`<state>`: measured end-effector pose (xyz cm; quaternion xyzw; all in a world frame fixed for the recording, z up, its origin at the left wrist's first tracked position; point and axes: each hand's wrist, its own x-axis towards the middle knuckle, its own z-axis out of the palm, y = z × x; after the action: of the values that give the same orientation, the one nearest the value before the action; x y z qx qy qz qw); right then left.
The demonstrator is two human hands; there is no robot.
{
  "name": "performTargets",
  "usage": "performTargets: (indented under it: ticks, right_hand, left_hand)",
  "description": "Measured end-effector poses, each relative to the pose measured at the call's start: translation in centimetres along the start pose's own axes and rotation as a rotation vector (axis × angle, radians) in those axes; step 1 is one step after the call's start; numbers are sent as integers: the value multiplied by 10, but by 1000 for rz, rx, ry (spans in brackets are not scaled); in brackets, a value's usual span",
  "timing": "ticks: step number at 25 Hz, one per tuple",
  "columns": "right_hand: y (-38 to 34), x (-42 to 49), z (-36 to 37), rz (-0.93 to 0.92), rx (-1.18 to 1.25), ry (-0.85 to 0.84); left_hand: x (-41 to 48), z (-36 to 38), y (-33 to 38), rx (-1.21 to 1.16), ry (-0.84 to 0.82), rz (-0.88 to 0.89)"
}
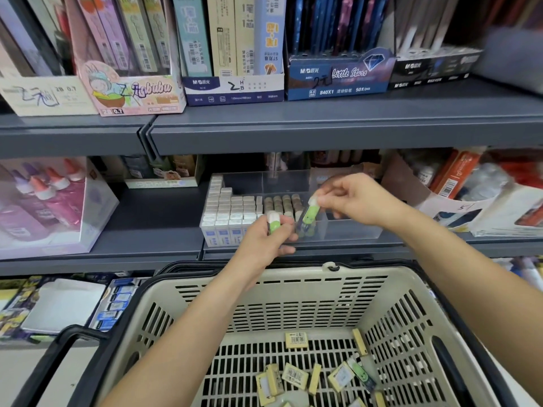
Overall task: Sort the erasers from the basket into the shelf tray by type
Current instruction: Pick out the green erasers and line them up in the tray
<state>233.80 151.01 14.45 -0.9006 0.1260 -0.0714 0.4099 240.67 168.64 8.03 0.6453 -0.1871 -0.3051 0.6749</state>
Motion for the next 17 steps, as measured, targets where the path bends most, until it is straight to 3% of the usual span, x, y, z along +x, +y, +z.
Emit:
performTargets:
  ticks: [3,5,12,17]
  right_hand:
    - [6,12,-11,11,-107,238]
    - [10,18,-7,2,-222,301]
    - [22,38,17,66,-403,122]
    - [32,43,27,73,-495,2]
  left_hand:
    - [3,-10,2,1,108,-14]
    - [2,-12,4,-32,109,-10]
    - [-7,-14,3,175,103,176]
    - [-6,-15,2,147,119,192]
